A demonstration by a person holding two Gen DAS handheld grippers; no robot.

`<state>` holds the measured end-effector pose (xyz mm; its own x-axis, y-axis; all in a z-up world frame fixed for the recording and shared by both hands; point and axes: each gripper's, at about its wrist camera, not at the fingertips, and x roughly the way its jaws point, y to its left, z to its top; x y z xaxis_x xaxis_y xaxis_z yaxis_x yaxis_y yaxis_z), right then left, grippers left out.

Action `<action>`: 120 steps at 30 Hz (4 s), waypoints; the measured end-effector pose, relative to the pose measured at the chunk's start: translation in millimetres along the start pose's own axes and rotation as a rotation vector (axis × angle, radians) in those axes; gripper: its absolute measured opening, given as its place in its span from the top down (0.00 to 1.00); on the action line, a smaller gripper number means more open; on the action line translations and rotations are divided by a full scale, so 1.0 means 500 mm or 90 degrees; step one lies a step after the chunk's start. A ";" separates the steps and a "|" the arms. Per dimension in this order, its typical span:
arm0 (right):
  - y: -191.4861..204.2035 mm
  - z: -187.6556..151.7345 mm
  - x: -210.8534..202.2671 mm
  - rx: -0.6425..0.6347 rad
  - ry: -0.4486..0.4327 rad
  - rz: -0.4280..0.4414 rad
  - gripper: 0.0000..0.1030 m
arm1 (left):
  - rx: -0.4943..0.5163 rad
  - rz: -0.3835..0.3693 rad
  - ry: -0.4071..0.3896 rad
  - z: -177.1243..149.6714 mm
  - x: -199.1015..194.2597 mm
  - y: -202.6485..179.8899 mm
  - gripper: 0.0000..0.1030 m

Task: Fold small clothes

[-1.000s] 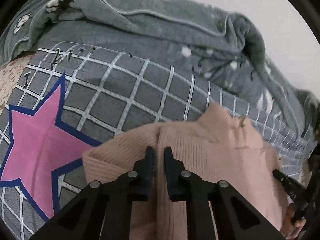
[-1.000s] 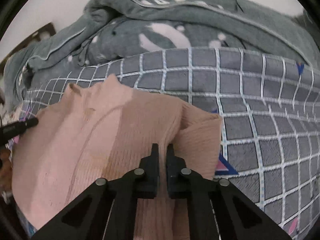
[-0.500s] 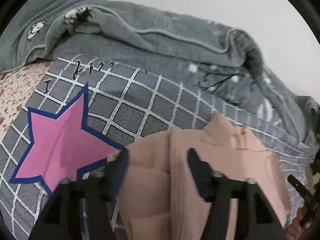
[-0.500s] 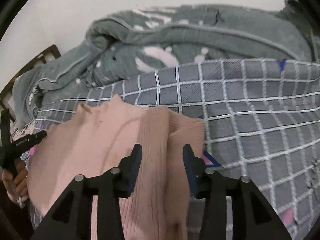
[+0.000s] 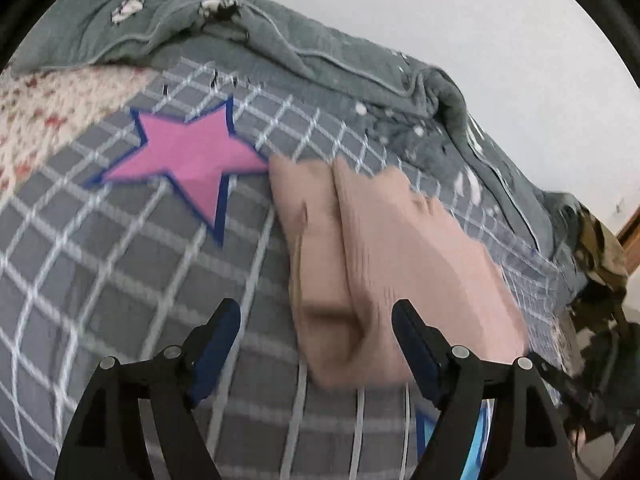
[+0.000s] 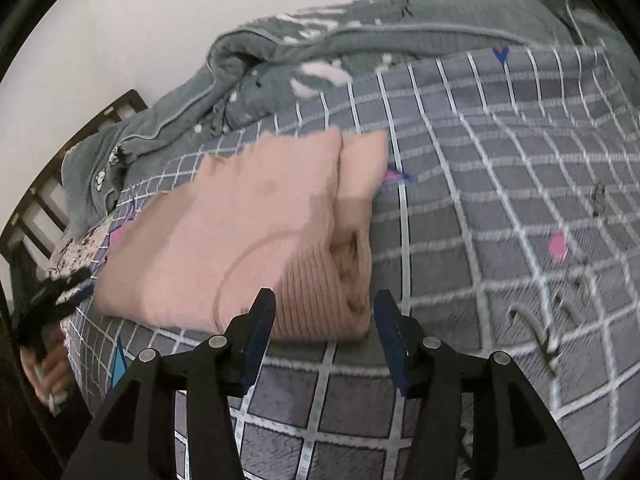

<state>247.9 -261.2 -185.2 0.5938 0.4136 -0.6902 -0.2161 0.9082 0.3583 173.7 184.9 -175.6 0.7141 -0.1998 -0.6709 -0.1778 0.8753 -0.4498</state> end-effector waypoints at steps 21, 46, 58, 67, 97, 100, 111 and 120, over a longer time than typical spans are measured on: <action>-0.008 0.003 0.063 0.014 -0.004 -0.021 0.50 | -0.005 -0.019 0.000 -0.034 0.061 -0.024 0.52; -0.028 -0.009 0.003 0.131 -0.005 0.140 0.89 | -0.076 -0.069 0.035 -0.030 0.030 -0.022 0.87; -0.019 -0.118 -0.146 0.106 -0.008 0.137 0.90 | -0.059 -0.069 0.049 -0.139 -0.092 -0.039 0.87; -0.027 -0.192 -0.205 0.116 0.012 0.053 0.80 | -0.010 -0.027 0.060 -0.187 -0.137 -0.049 0.78; 0.325 -0.201 -0.026 -0.152 -0.116 -0.192 0.59 | 0.006 -0.079 0.077 -0.075 0.000 -0.014 0.32; 0.327 -0.166 0.012 -0.152 -0.104 -0.210 0.59 | 0.011 -0.078 0.070 -0.074 0.004 -0.018 0.31; 0.338 -0.159 0.016 -0.164 -0.095 -0.224 0.59 | 0.048 -0.045 0.065 -0.083 0.008 -0.040 0.27; 0.349 -0.279 -0.069 -0.224 -0.053 -0.211 0.59 | 0.012 -0.015 0.090 -0.064 0.000 -0.041 0.63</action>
<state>81.6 -108.2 -186.5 0.7322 0.1053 -0.6729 -0.2455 0.9623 -0.1166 155.6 153.0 -185.2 0.6151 -0.2792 -0.7373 -0.1488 0.8773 -0.4564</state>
